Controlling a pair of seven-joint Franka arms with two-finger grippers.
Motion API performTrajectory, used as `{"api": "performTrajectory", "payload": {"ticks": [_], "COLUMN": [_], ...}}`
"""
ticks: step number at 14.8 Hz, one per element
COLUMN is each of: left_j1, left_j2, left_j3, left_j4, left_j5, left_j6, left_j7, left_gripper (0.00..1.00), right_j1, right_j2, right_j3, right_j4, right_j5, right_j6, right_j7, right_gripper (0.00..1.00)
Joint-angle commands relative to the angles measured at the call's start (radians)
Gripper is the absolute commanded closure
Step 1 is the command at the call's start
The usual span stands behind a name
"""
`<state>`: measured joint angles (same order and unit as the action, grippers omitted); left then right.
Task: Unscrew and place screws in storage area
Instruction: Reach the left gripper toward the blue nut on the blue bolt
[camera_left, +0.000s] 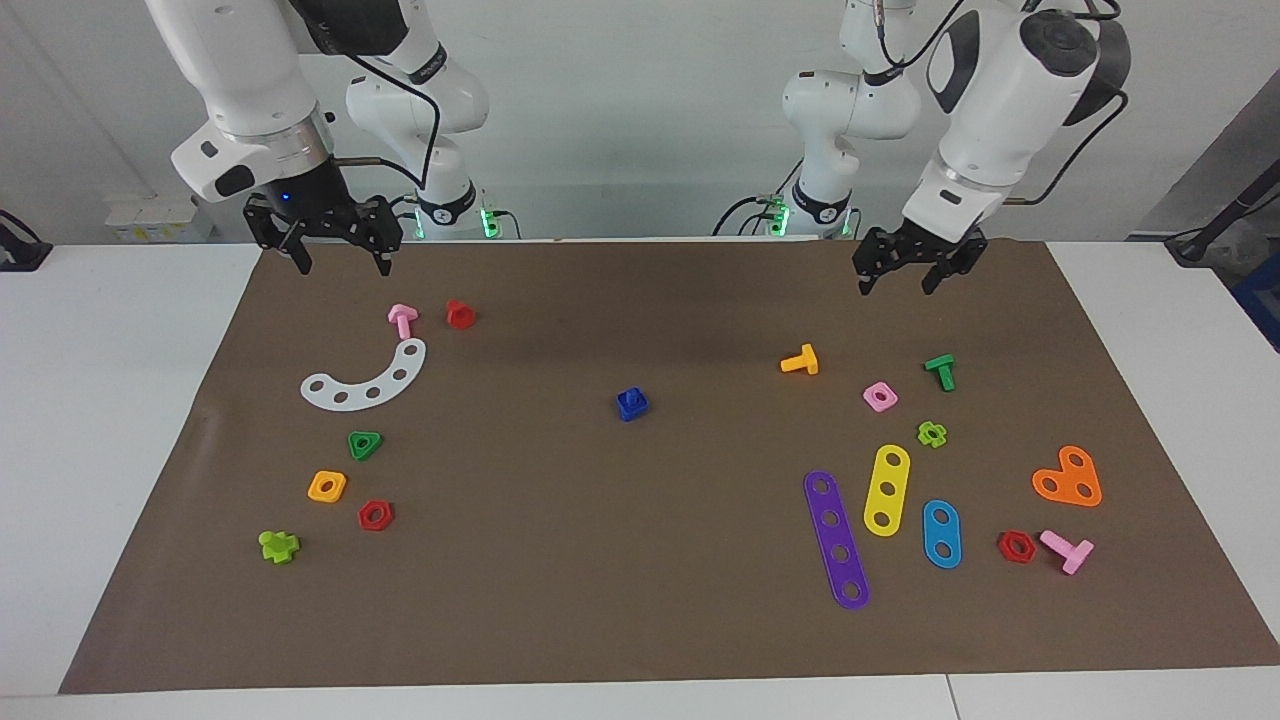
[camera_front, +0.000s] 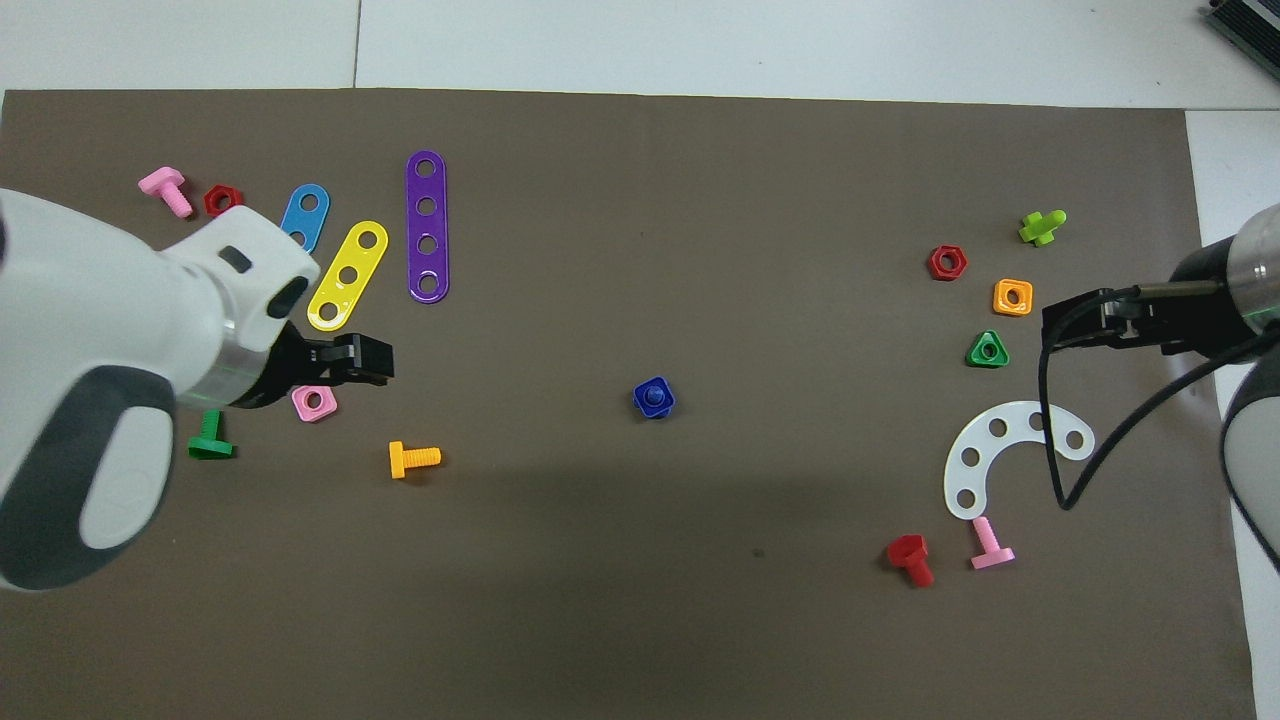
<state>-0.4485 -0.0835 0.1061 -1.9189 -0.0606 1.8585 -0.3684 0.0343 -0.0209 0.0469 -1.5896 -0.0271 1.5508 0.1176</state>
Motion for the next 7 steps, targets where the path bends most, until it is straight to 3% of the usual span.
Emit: {"api": "performTrajectory", "payload": {"ticks": [1,4,7], "left_j1": [-0.129,-0.188,-0.236], "left_j2": [0.083,0.169,0.348], "left_j3": [0.017,0.015,0.015], "left_j4": [-0.069,-0.063,0.079], "left_j5": [-0.005,-0.005,-0.005], "left_j6": [0.157,0.284,0.301], "left_j7": [-0.180,-0.306,-0.453], "left_gripper": [0.00,0.00,0.00], "right_j1": [-0.011,-0.011,-0.011], "right_j2": [-0.024,-0.024,-0.024], "right_j3": [0.004,0.005,0.004], "right_j4": [-0.023,-0.023,-0.023], "right_j5": [0.001,0.001,0.001], "right_j6": [-0.006,-0.005,-0.005], "right_j7": [-0.030,-0.030,-0.030], "right_gripper": [0.00,0.00,0.00]}}
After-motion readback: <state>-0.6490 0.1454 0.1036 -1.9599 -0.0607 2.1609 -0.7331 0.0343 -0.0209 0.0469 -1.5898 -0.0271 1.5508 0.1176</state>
